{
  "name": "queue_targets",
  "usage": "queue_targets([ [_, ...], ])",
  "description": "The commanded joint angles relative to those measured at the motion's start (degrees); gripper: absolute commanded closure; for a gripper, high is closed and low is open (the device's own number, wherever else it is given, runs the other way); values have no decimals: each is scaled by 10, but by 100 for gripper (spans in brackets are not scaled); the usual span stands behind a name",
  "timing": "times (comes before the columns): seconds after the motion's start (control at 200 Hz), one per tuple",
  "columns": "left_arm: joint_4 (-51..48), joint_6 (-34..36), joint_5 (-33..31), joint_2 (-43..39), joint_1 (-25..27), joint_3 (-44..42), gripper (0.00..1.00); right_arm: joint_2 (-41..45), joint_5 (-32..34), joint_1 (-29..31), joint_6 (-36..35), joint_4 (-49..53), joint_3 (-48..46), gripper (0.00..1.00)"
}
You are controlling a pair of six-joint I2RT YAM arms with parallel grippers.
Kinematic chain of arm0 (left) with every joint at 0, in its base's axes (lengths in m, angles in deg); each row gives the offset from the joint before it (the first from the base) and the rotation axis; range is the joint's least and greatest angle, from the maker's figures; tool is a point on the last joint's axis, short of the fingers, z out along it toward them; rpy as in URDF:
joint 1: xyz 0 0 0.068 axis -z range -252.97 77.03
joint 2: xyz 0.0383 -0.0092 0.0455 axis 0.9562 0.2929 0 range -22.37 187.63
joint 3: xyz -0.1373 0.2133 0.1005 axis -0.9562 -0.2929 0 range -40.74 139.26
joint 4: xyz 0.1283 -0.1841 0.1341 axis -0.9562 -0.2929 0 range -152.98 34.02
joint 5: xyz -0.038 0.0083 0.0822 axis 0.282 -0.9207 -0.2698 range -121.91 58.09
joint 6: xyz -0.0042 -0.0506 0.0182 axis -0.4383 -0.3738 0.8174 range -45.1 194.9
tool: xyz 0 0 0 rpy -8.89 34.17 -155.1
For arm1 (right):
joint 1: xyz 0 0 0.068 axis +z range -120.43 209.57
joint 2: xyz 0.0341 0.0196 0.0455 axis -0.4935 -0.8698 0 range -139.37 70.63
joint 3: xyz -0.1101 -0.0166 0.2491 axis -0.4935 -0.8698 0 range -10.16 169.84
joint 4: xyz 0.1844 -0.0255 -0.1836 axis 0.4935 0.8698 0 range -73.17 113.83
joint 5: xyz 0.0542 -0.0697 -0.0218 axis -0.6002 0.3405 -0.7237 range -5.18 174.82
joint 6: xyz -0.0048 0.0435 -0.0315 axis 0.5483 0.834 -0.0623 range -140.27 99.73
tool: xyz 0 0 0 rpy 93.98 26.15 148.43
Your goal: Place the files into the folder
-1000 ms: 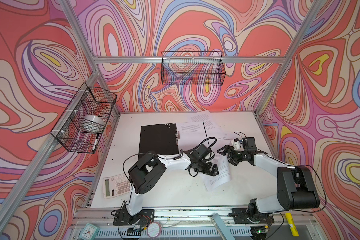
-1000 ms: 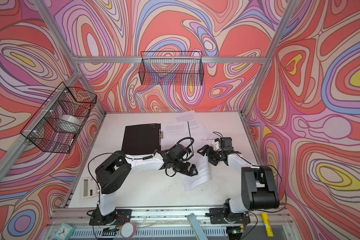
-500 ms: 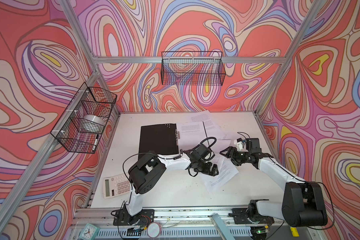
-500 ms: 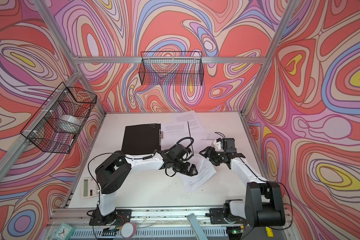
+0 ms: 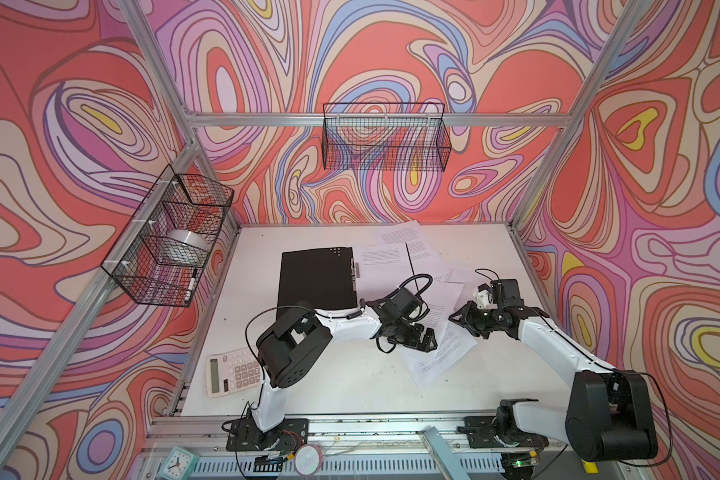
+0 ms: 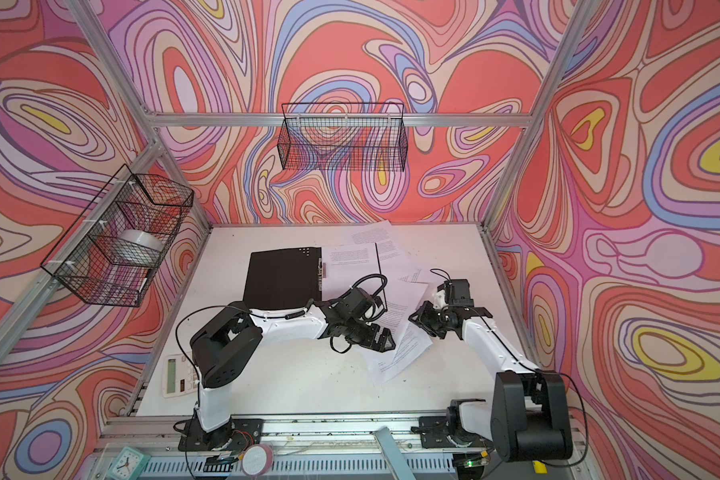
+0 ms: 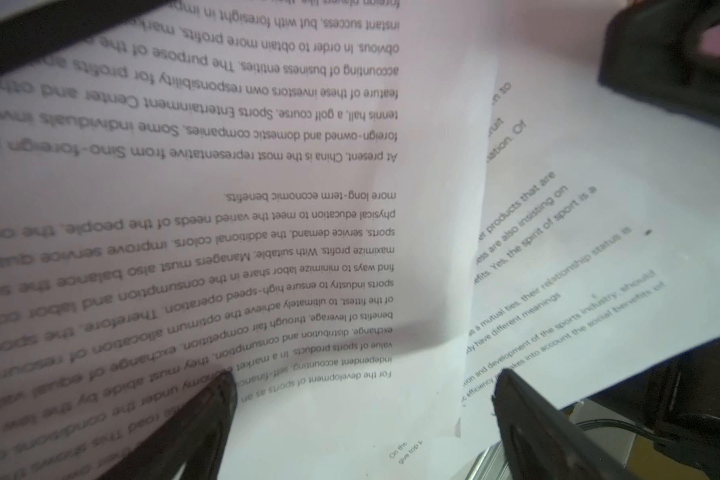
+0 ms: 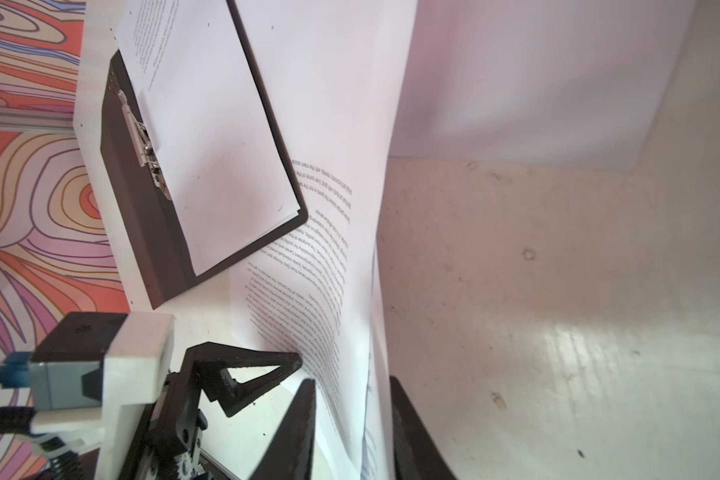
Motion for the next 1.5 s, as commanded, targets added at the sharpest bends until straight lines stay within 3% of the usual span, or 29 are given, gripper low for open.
queue_targets([
  [0.0, -27, -3, -12, 21, -6, -24, 3, 8, 27, 3, -7, 22, 3, 79],
  [0.551, -18, -6, -3, 11, -8, -28, 4, 20, 51, 3, -7, 43, 5, 100],
  [0.726, -22, 3, 14, 1, -8, -13, 1, 39, 62, 3, 2, 63, 11, 100],
  [1.012, -21, 2, 47, -24, -11, 2, 0, 119, 214, 2, 29, 162, 50, 100],
  [1.132, -11, -5, 65, -30, -11, 5, 0, 144, 248, 2, 33, 187, 70, 100],
  [1.337, 1, -14, 91, -44, -11, 11, 0, 160, 231, 2, 24, 188, 87, 100],
  [1.477, -5, -13, 85, -42, -11, 16, 0, 112, 192, 2, 22, 169, 58, 100],
  [1.497, -4, -16, 86, -41, -12, 16, 0, 105, 186, 2, 24, 162, 51, 96],
])
